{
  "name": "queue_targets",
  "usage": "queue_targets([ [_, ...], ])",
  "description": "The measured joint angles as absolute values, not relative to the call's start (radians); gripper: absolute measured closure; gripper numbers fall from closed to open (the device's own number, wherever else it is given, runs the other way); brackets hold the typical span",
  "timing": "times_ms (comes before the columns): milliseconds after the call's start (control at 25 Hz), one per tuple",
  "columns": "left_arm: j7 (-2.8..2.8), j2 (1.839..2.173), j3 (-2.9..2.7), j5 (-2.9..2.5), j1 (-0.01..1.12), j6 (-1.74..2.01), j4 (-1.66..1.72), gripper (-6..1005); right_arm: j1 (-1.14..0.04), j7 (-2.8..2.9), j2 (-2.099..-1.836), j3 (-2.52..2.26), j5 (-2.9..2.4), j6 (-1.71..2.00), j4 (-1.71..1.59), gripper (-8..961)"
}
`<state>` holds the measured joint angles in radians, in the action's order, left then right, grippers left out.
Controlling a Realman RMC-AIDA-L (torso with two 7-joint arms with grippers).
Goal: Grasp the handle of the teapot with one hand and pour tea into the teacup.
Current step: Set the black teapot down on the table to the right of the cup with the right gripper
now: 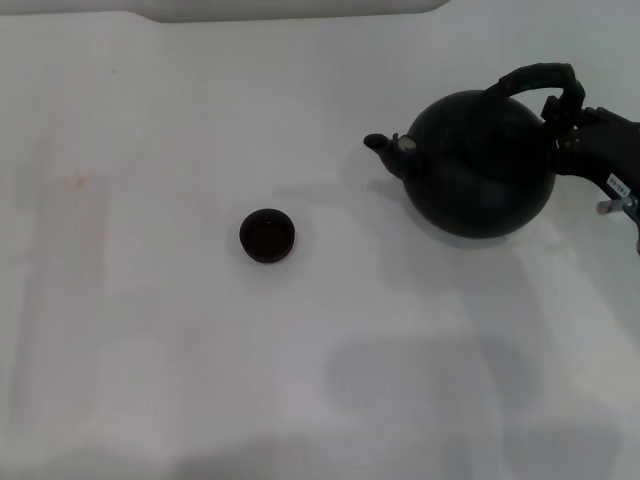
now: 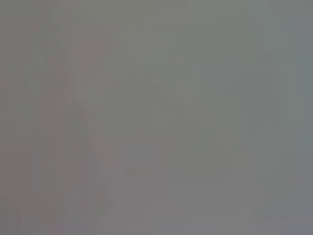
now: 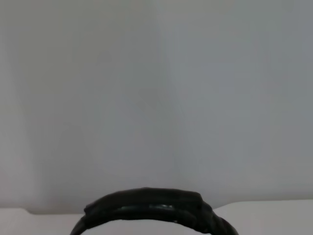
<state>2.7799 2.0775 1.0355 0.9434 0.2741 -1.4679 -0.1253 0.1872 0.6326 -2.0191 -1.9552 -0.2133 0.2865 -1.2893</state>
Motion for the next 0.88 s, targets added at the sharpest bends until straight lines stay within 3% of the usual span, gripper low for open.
queue_targets([
  [880,2.78,2.077,1.035,0.943,0.275,-1.47,-0.133,122,0.154,0.514,-2.02,-1.936,-0.209,0.209,-1.271,807],
])
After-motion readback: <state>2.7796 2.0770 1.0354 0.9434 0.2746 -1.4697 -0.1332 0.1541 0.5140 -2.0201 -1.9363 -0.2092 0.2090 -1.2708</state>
